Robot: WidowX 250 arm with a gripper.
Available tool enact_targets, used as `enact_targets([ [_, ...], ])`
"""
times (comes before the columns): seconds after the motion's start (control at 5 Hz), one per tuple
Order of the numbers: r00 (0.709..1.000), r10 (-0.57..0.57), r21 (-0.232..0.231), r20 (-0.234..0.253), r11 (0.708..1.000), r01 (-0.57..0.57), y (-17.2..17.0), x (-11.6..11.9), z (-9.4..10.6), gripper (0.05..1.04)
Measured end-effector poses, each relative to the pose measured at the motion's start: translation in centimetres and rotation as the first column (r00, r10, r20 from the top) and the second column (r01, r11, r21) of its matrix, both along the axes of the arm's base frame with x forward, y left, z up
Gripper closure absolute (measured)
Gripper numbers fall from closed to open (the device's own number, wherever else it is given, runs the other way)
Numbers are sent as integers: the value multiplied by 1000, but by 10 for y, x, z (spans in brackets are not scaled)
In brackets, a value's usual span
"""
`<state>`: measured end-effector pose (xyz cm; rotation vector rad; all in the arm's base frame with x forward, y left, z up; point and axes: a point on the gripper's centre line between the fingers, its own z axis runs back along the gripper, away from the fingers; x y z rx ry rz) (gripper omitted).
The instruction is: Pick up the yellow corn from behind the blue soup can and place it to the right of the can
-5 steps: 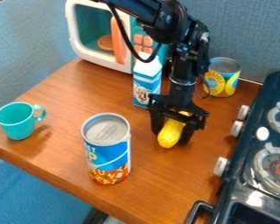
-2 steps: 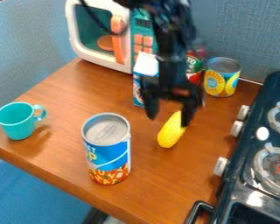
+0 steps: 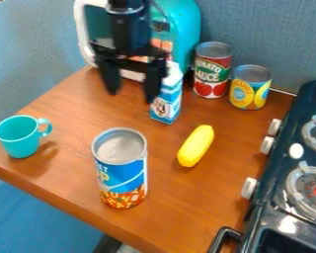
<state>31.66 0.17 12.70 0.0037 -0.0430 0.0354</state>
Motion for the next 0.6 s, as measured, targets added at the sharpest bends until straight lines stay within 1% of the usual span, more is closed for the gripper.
enact_targets([
  [0.2,1000,-29,134,-10,991,30,37,-2,2,83],
  [0.4,998,-25,175,-55,984,34,89,-8,8,83],
  [0.6,993,4,120,-115,993,10,139,-25,5,83],
])
